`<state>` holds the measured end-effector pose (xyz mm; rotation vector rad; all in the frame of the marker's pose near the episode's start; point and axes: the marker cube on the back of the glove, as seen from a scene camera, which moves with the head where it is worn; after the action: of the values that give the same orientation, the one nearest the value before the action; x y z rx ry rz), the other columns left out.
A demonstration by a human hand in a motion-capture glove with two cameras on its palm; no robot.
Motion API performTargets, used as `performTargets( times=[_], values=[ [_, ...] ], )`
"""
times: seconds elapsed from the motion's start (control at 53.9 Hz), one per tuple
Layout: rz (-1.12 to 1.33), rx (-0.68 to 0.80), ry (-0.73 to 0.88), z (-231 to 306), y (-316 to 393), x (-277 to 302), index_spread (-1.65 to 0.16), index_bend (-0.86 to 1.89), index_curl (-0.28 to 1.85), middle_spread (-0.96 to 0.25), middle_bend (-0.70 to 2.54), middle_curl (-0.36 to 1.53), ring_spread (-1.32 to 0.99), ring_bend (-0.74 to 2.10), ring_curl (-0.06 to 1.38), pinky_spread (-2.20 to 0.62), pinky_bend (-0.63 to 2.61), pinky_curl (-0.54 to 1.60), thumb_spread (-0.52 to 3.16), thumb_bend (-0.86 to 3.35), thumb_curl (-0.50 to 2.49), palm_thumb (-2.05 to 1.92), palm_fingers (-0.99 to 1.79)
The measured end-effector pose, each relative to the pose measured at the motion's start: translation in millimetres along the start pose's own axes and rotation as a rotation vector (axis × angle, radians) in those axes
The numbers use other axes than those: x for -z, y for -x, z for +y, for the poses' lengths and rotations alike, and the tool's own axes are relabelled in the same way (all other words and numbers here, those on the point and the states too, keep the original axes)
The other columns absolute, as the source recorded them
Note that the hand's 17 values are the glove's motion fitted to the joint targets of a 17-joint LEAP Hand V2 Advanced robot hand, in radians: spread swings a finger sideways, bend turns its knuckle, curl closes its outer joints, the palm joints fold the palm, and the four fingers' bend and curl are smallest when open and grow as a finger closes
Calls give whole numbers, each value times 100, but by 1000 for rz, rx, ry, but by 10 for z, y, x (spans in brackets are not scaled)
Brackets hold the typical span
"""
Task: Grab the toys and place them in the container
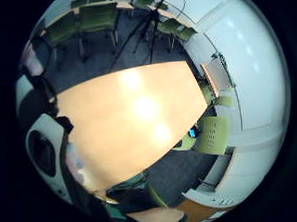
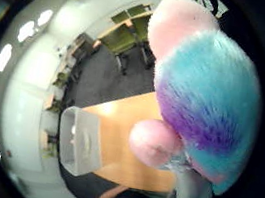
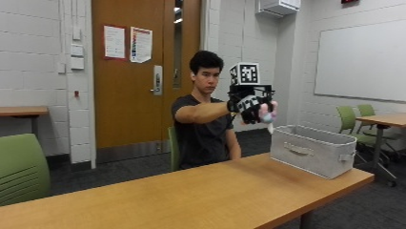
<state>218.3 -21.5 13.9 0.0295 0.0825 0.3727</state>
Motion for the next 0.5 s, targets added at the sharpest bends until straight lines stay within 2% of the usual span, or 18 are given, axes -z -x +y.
performTargets(
  times=[0.185,0.501],
  values=[
    [-58,44,-52,168,949,401,-40,10,-2,-48,62,85,-44,112,53,-48,92,38,75,22,84,70,100],
    [-92,253,-73,733,2470,785,-40,8,-2,-49,65,88,-44,115,53,-48,92,39,74,20,94,68,100]
  ],
)
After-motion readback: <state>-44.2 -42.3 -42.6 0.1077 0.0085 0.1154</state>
